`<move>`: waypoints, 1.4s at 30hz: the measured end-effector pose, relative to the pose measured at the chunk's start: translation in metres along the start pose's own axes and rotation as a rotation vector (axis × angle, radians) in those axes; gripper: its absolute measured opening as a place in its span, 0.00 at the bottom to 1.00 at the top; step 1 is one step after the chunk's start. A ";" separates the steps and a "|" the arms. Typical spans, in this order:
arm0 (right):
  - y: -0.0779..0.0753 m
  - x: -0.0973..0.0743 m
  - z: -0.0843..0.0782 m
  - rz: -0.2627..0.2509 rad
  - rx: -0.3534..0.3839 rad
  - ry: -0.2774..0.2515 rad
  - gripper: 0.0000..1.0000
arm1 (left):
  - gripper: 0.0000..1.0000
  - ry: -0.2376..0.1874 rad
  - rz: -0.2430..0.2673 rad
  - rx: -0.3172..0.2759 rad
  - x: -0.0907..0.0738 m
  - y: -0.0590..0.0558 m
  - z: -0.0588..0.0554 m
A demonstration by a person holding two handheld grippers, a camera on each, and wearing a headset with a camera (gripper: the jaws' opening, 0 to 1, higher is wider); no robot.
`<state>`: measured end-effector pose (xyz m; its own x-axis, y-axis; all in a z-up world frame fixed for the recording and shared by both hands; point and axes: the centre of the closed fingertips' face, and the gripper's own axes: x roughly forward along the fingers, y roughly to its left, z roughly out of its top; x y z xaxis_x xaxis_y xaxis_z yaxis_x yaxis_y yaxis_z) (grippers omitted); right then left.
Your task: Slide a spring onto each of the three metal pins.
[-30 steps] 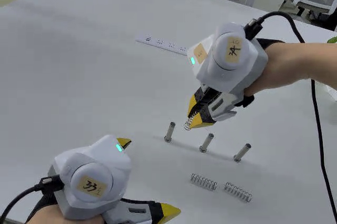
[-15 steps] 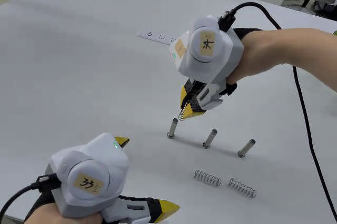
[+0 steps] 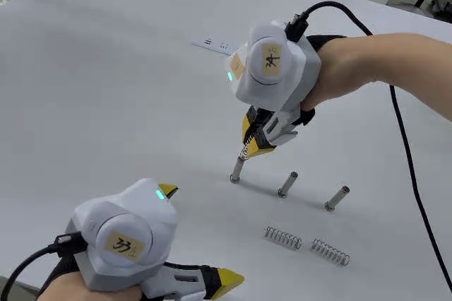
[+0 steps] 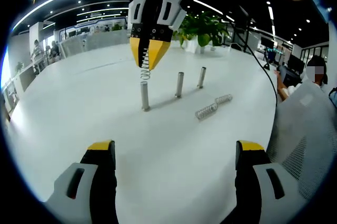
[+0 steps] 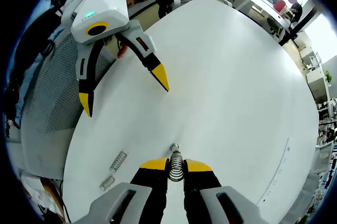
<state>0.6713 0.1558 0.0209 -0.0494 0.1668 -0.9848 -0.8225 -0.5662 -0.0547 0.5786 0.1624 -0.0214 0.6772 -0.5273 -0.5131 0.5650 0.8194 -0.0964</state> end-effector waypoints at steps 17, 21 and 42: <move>-0.002 0.007 0.002 0.007 -0.009 0.009 0.08 | 0.92 0.004 -0.002 -0.020 0.001 0.001 -0.006; -0.001 0.009 0.002 0.009 -0.012 0.014 0.08 | 0.92 0.005 -0.001 -0.025 0.000 0.001 -0.008; 0.008 0.033 0.003 0.035 -0.045 0.060 0.08 | 0.90 0.012 -0.004 -0.045 -0.001 -0.002 -0.015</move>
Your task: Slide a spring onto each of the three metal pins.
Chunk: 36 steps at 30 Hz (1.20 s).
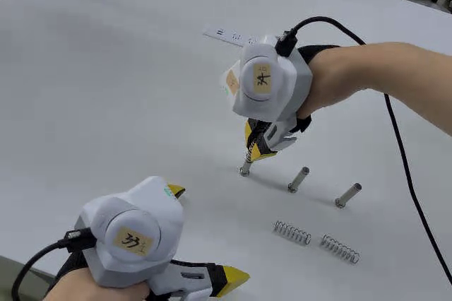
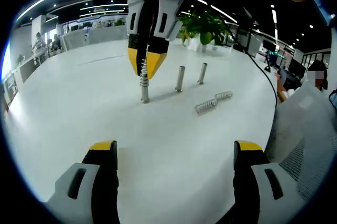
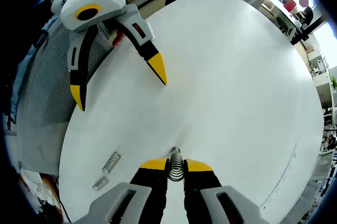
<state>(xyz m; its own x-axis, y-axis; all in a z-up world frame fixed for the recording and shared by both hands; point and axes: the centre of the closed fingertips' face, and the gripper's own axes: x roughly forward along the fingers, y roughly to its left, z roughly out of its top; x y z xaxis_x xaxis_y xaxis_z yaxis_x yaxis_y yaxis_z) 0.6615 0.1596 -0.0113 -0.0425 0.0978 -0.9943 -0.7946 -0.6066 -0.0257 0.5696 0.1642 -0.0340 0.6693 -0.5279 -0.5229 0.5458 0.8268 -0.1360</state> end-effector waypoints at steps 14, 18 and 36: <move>0.000 0.020 -0.005 0.015 -0.013 0.021 0.08 | 0.89 0.011 -0.003 -0.015 0.000 -0.002 -0.005; -0.001 0.023 -0.005 0.015 -0.012 0.020 0.08 | 0.89 0.014 -0.003 -0.019 -0.001 -0.002 -0.008; -0.006 0.033 -0.010 -0.004 -0.011 0.030 0.17 | 0.89 0.010 -0.005 -0.025 0.000 -0.003 -0.007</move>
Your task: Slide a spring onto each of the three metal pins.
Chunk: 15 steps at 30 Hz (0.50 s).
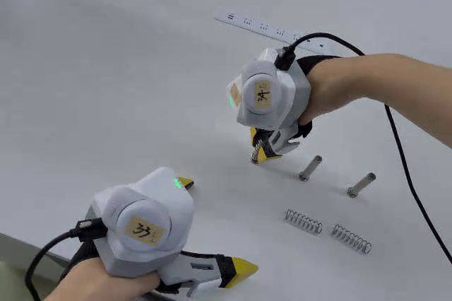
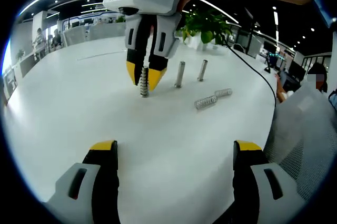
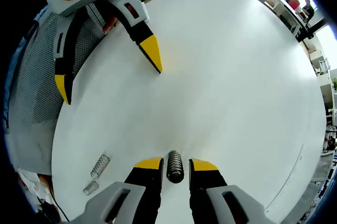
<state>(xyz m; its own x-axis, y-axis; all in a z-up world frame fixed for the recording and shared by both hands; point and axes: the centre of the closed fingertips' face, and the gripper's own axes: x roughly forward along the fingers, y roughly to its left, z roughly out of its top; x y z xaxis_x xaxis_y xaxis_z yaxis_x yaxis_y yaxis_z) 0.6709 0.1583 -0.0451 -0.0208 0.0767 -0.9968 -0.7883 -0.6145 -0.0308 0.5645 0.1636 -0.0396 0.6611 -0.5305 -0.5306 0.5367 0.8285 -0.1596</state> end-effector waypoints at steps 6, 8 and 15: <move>-0.002 0.001 -0.003 -0.014 0.028 -0.009 0.46 | 0.89 0.002 -0.003 0.004 0.000 0.000 0.001; -0.003 0.001 -0.004 -0.023 0.031 -0.019 0.58 | 0.89 0.001 -0.003 0.007 -0.001 0.000 0.002; -0.005 -0.003 -0.001 -0.048 0.077 -0.070 0.82 | 0.89 -0.003 0.001 0.012 -0.002 0.002 0.006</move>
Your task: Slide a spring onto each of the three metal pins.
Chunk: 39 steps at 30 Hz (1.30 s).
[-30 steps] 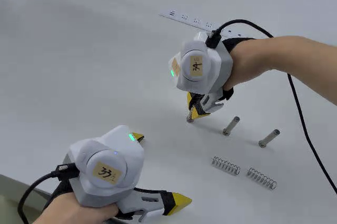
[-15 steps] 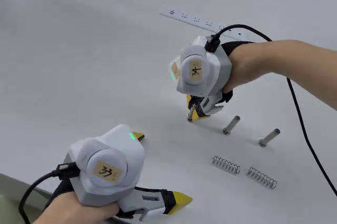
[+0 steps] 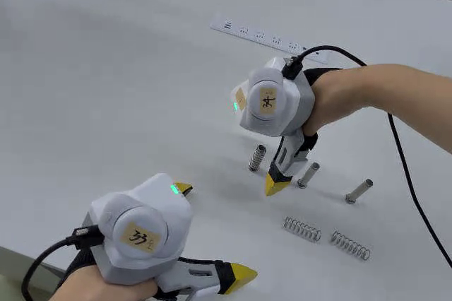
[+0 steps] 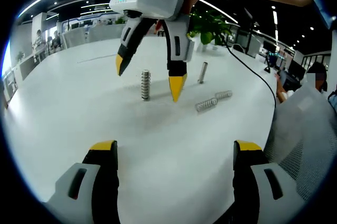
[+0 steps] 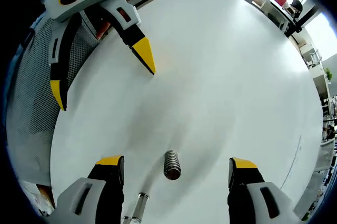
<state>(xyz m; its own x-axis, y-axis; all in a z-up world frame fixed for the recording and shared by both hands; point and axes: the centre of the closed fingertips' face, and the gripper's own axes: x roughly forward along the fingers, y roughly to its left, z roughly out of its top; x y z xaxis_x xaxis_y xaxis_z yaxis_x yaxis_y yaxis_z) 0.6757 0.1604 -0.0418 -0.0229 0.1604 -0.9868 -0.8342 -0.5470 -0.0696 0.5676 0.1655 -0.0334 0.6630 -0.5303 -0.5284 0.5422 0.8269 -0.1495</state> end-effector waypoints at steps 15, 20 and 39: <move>0.001 -0.011 0.005 -0.040 0.103 -0.115 0.99 | 0.89 -0.019 0.006 0.007 -0.003 0.005 0.011; 0.003 -0.017 0.003 -0.054 0.160 -0.159 0.99 | 0.89 -0.032 0.006 0.021 -0.003 0.005 0.016; 0.022 -0.048 -0.016 -0.133 0.292 -0.316 0.99 | 0.89 -0.036 -0.021 0.085 -0.005 0.003 0.027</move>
<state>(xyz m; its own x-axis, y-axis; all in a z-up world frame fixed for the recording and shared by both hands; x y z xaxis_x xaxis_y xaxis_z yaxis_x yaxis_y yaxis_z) 0.6668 0.1276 0.0019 -0.0341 0.4815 -0.8758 -0.9608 -0.2569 -0.1039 0.5799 0.1653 -0.0083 0.6685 -0.5551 -0.4949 0.5971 0.7974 -0.0877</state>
